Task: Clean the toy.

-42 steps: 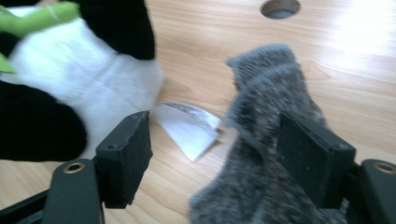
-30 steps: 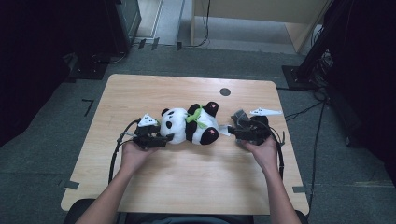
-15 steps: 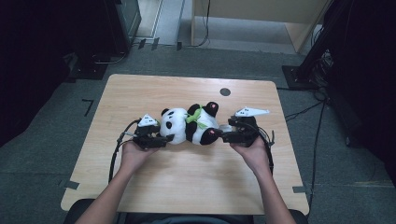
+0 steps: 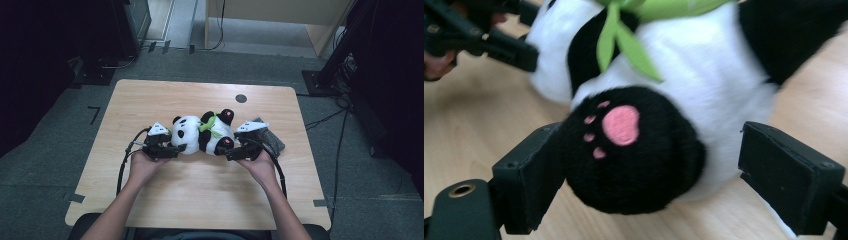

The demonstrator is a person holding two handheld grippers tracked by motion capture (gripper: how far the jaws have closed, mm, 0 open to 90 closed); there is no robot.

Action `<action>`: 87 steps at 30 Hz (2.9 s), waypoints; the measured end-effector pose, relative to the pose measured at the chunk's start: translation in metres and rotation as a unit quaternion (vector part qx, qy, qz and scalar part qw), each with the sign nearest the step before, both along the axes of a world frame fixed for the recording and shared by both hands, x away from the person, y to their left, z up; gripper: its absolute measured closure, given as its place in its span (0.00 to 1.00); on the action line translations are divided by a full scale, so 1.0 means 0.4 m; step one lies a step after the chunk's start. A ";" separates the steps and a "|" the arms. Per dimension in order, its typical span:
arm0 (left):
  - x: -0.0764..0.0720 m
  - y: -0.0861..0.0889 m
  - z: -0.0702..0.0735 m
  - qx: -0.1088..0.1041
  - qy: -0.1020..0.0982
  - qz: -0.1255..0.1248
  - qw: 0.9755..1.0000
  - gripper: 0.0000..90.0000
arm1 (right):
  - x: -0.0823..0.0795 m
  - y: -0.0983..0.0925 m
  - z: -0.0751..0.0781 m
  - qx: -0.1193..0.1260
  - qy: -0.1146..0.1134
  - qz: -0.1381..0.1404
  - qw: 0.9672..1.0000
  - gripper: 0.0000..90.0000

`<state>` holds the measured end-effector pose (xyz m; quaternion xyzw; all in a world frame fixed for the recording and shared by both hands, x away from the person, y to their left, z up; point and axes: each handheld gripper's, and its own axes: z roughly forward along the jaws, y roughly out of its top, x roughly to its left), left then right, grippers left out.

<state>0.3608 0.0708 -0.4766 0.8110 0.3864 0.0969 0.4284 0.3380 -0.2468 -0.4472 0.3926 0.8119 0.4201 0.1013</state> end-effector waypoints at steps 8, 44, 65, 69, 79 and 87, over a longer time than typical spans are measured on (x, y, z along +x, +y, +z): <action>0.003 -0.001 0.002 -0.003 0.001 0.002 1.000 0.32 | 0.027 0.027 -0.044 0.016 -0.008 0.009 1.000 0.07; -0.049 0.031 0.040 -0.028 -0.072 -0.090 0.993 0.31 | 0.006 -0.063 0.092 0.071 0.002 -0.033 0.997 0.65; -0.037 -0.011 0.028 0.000 -0.070 -0.087 0.994 0.46 | -0.005 -0.029 0.094 0.073 0.048 0.022 0.996 0.64; -0.038 -0.004 0.041 -0.006 -0.072 -0.087 0.994 0.61 | 0.004 -0.042 0.085 0.068 0.053 0.016 0.996 0.58; -0.020 0.020 0.057 -0.036 -0.023 -0.089 0.995 0.70 | 0.016 -0.074 0.064 0.092 0.022 0.030 0.995 0.32; 0.002 0.062 0.075 -0.057 0.004 -0.069 0.996 0.71 | 0.009 -0.096 0.042 0.101 -0.007 0.043 0.994 0.21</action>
